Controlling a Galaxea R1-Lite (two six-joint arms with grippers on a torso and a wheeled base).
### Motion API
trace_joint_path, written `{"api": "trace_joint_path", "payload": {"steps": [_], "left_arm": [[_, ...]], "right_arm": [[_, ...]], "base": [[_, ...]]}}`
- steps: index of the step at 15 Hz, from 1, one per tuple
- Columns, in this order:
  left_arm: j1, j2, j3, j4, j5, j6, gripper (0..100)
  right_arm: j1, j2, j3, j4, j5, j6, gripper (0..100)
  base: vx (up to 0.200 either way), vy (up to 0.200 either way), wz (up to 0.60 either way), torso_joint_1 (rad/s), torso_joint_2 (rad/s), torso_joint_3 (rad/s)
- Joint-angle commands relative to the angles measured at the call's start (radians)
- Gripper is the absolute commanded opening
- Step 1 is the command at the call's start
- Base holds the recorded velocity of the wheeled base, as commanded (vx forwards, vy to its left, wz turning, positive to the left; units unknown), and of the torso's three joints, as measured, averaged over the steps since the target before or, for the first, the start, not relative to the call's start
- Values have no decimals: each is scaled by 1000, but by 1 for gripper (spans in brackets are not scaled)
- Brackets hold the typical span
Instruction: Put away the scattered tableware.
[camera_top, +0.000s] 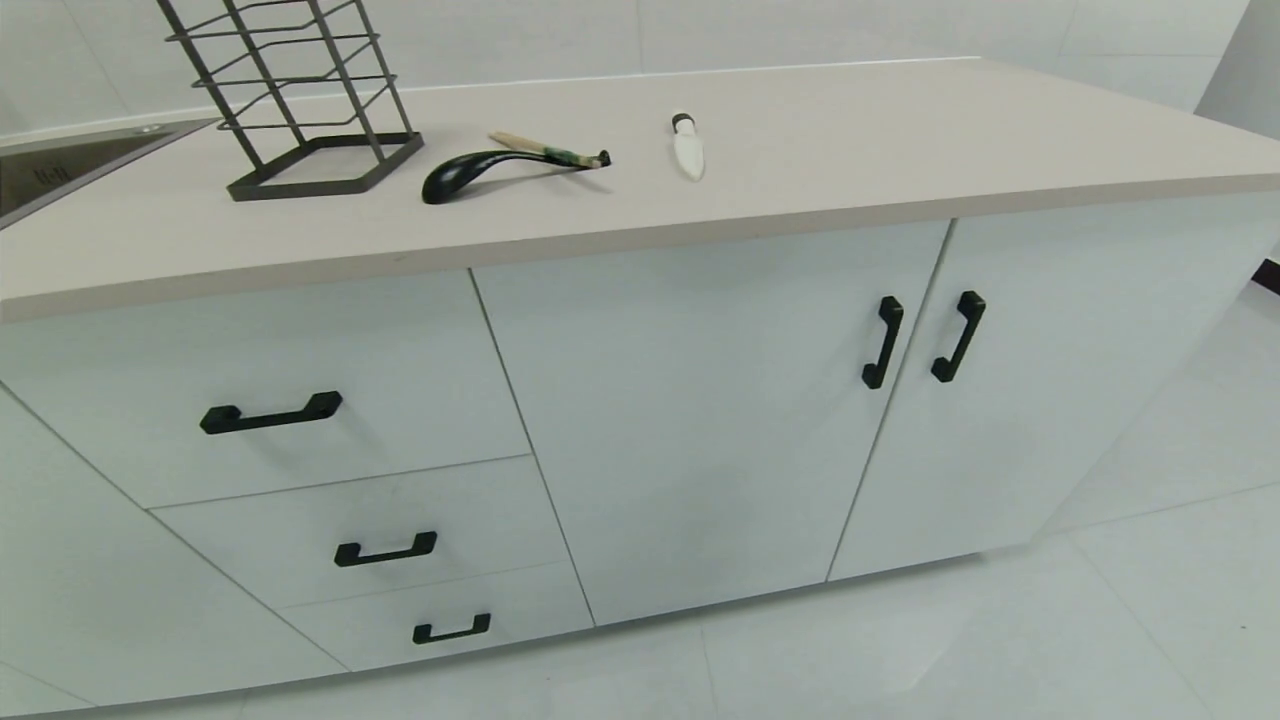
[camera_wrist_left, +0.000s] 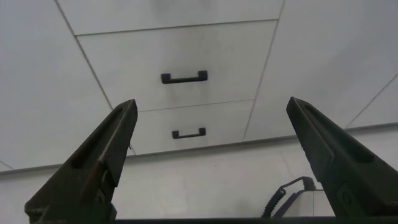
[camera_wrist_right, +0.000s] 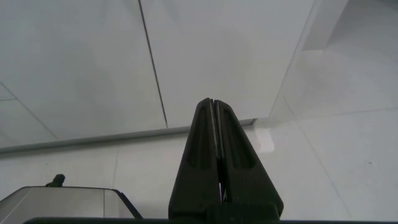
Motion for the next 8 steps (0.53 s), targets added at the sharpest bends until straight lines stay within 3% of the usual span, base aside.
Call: {"api": "trace_joint_path", "payload": {"steps": [1, 5, 8], "left_arm": [[0, 0, 0, 0, 0, -1, 100], [0, 0, 0, 0, 0, -3, 100], [0, 0, 0, 1, 0, -3, 100]], "right_arm": [[1, 2, 0, 0, 1, 0, 0], [1, 2, 0, 0, 1, 0, 0], [1, 2, 0, 0, 1, 0, 0]], "base": [[0, 0, 600, 2, -2, 2], [0, 0, 600, 4, 4, 2], [0, 0, 0, 0, 0, 0]]}}
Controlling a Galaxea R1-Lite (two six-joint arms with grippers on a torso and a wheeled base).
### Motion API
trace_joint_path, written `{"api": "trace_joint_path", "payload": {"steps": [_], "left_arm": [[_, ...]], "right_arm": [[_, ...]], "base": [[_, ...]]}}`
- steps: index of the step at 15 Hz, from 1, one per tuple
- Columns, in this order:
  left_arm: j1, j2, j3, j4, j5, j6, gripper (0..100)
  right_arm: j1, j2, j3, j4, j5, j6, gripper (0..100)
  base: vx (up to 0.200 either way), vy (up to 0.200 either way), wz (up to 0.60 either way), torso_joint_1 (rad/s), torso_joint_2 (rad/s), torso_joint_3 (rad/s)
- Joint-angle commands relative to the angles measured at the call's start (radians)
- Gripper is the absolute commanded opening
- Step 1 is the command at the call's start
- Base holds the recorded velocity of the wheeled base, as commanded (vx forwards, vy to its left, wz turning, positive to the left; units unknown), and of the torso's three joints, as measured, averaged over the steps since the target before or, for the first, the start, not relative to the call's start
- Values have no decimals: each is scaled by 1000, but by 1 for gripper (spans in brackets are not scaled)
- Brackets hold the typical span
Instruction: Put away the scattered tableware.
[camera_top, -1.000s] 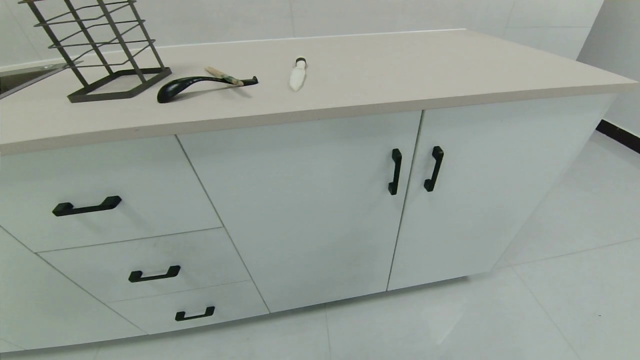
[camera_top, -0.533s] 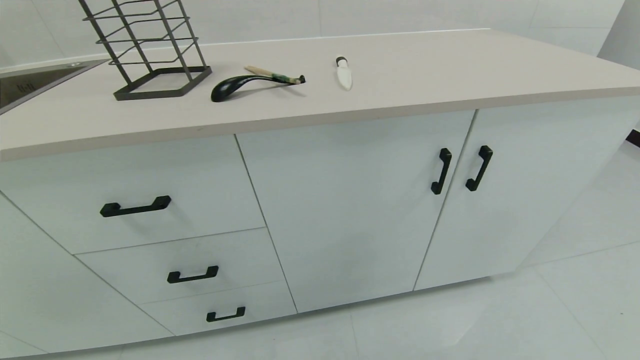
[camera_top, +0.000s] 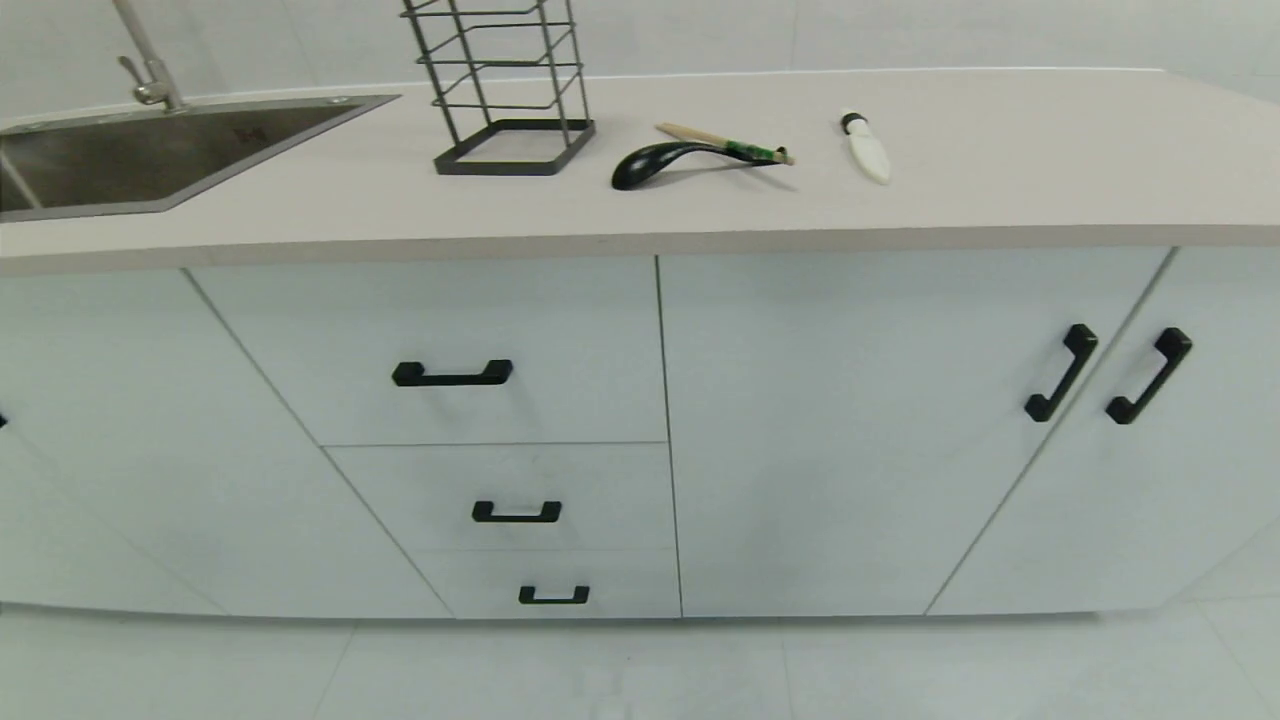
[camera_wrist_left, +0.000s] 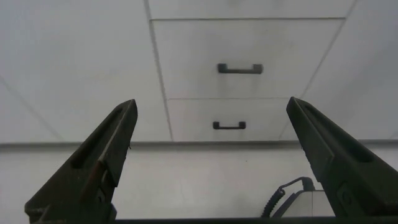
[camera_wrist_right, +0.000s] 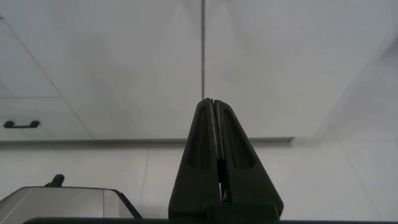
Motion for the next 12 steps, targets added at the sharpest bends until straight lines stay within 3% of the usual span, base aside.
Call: {"api": "trace_joint_path", "payload": {"steps": [1, 2, 5, 12], "left_arm": [[0, 0, 0, 0, 1, 0, 100], [0, 0, 0, 0, 1, 0, 100], [0, 0, 0, 0, 1, 0, 100], [0, 0, 0, -2, 1, -9, 100]], "right_arm": [[0, 2, 0, 0, 0, 0, 0], [0, 2, 0, 0, 0, -2, 0], [0, 2, 0, 0, 0, 0, 0], [0, 2, 0, 0, 0, 1, 0]], "base": [[0, 0, 0, 0, 0, 0], [0, 0, 0, 0, 0, 0], [0, 0, 600, 2, 4, -1], [0, 0, 0, 0, 0, 0]]}}
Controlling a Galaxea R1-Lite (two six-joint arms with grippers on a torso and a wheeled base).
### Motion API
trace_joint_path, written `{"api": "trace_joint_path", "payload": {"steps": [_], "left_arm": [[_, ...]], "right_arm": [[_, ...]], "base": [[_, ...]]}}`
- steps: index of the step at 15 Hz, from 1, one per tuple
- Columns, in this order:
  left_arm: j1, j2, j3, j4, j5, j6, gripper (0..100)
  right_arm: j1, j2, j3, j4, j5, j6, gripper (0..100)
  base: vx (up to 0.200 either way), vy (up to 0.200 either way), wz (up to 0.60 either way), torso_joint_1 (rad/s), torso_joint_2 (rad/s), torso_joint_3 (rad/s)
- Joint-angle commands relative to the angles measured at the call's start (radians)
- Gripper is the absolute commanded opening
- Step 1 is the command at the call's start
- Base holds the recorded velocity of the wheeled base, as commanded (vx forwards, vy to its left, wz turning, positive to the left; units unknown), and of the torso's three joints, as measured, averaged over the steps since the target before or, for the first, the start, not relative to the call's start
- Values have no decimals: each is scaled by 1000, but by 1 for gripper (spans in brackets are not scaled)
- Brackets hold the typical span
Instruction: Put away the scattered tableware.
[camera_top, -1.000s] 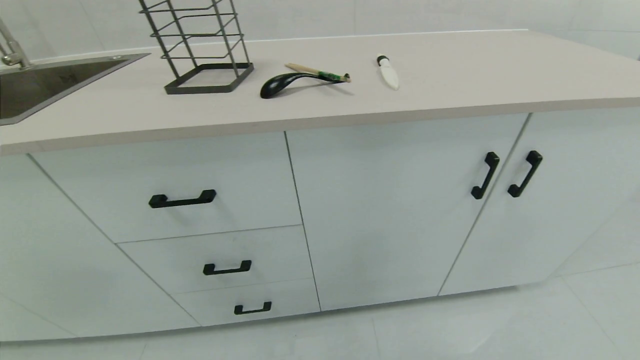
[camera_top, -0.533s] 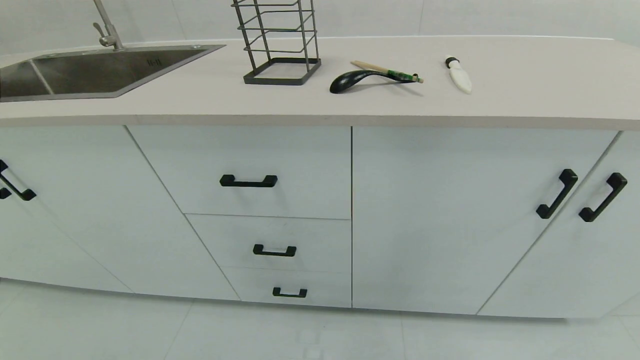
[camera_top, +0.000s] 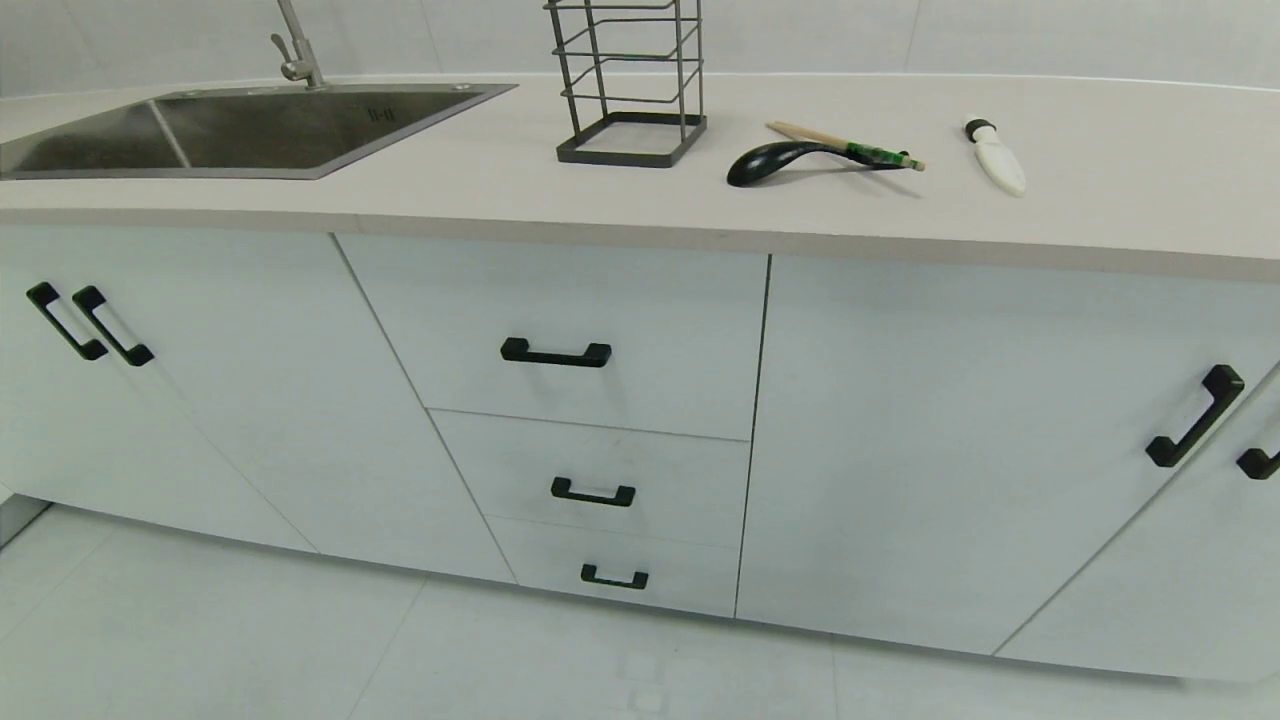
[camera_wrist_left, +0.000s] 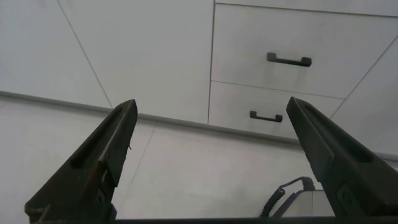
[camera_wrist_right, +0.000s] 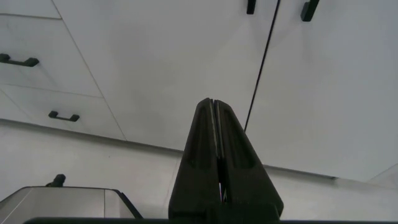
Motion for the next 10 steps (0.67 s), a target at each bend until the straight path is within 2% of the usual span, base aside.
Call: {"api": "trace_joint_path", "payload": {"steps": [1, 2, 3, 5, 7, 10], "left_arm": [[0, 0, 0, -3, 2, -4, 100], [0, 0, 0, -3, 1, -2, 100], [0, 0, 0, -3, 1, 7, 100], [0, 0, 0, -3, 1, 4, 100], [0, 0, 0, -1, 1, 7, 100], [0, 0, -2, -1, 2, -8, 100]], "right_arm": [[1, 1, 0, 0, 1, 0, 0], [1, 1, 0, 0, 1, 0, 0], [1, 1, 0, 0, 1, 0, 0], [1, 1, 0, 0, 1, 0, 0], [1, 1, 0, 0, -1, 0, 0], [1, 1, 0, 0, 1, -1, 0]], "base": [[0, 0, 0, 0, 0, 0], [0, 0, 0, 0, 0, 0], [200, 0, 0, 7, 2, 7], [200, -200, 0, 5, 2, 5], [0, 0, 0, 0, 0, 0], [0, 0, 0, 0, 0, 0]]}}
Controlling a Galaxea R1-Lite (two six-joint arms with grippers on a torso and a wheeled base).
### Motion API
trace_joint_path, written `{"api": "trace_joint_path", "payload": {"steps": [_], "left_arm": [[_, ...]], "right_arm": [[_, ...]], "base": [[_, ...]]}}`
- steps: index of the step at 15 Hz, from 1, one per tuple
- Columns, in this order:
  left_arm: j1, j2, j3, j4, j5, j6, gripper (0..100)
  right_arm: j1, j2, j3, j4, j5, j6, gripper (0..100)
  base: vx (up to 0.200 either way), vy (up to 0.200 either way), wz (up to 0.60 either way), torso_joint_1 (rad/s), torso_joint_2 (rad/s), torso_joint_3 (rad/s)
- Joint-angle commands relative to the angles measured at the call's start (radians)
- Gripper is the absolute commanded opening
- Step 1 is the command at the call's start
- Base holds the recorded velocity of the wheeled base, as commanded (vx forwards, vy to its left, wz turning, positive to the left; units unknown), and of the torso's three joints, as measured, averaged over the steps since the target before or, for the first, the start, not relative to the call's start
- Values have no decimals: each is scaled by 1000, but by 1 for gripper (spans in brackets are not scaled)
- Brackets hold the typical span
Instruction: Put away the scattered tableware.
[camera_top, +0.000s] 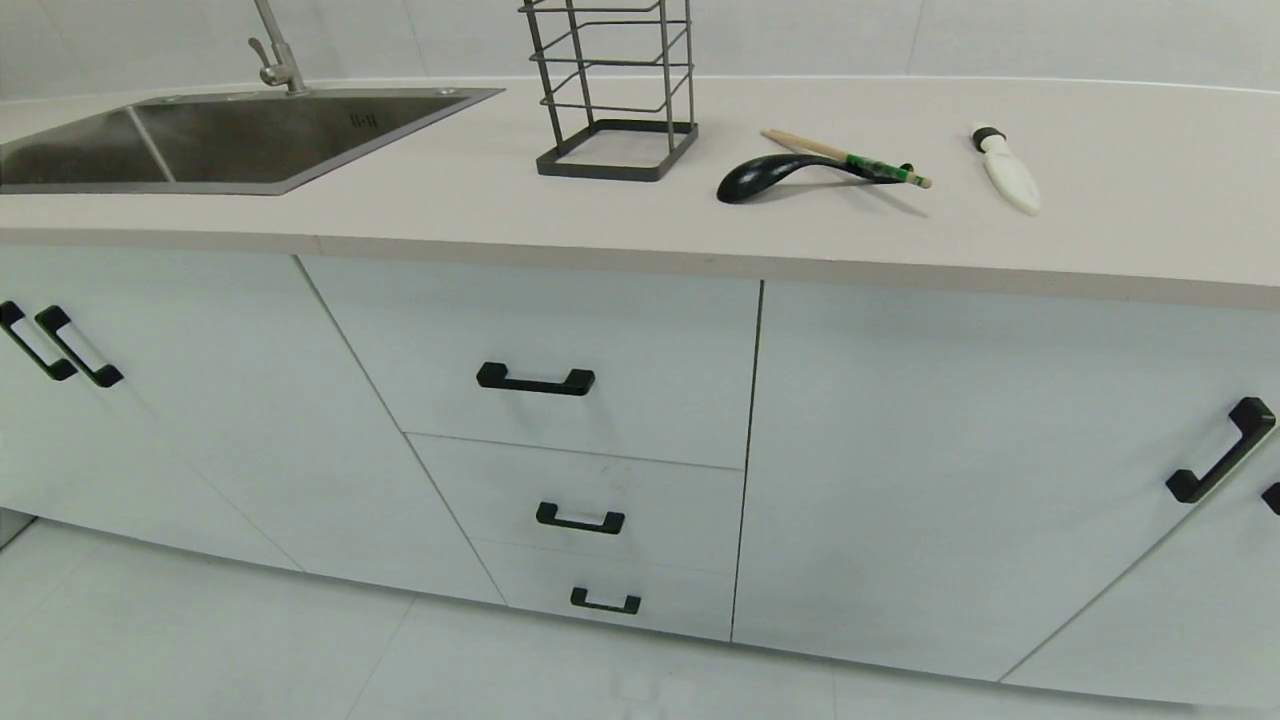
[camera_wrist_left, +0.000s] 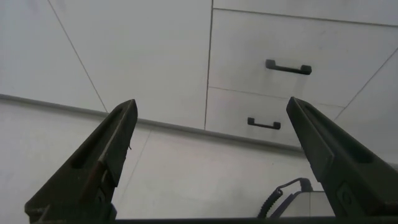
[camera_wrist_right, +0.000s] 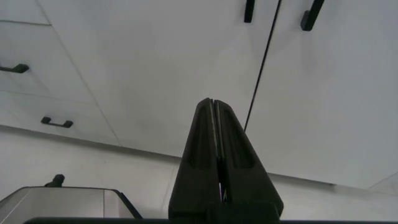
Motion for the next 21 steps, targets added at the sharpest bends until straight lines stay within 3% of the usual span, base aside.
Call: {"api": "trace_joint_path", "payload": {"steps": [1, 7, 9, 10, 11, 13, 15, 16, 19, 20, 21], "left_arm": [[-1, 0, 0, 1, 0, 1, 100], [-1, 0, 2, 2, 0, 11, 100], [-1, 0, -31, -53, -48, 113, 100], [-1, 8, -98, -61, -112, 168, 100], [0, 23, -130, -41, -138, 194, 100], [-3, 141, -274, 59, -192, 309, 100], [-9, 319, -313, 60, -354, 490, 100], [-9, 383, -314, 60, -387, 587, 100], [-27, 634, -316, 60, -427, 824, 100], [-56, 723, -322, 60, -430, 893, 100], [-56, 723, -322, 60, -430, 893, 100]], "right_arm": [[-2, 1, 0, 0, 0, -3, 0], [-2, 1, 0, 0, -3, 1, 0], [-2, 1, 0, 0, -3, 1, 0], [-2, 1, 0, 0, -3, 1, 0], [-2, 1, 0, 0, -3, 1, 0], [-2, 1, 0, 0, -3, 1, 0], [-2, 1, 0, 0, -1, 1, 0], [-2, 1, 0, 0, -3, 1, 0], [-2, 1, 0, 0, -1, 1, 0], [-2, 1, 0, 0, -3, 1, 0], [-2, 1, 0, 0, -3, 1, 0]], "base": [[0, 0, 0, 0, 0, 0], [0, 0, 0, 0, 0, 0], [0, 0, 0, 0, 0, 0], [0, 0, 0, 0, 0, 0], [0, 0, 0, 0, 0, 0], [0, 0, 0, 0, 0, 0], [0, 0, 0, 0, 0, 0], [0, 0, 0, 0, 0, 0], [0, 0, 0, 0, 0, 0], [0, 0, 0, 0, 0, 0], [0, 0, 0, 0, 0, 0]]}}
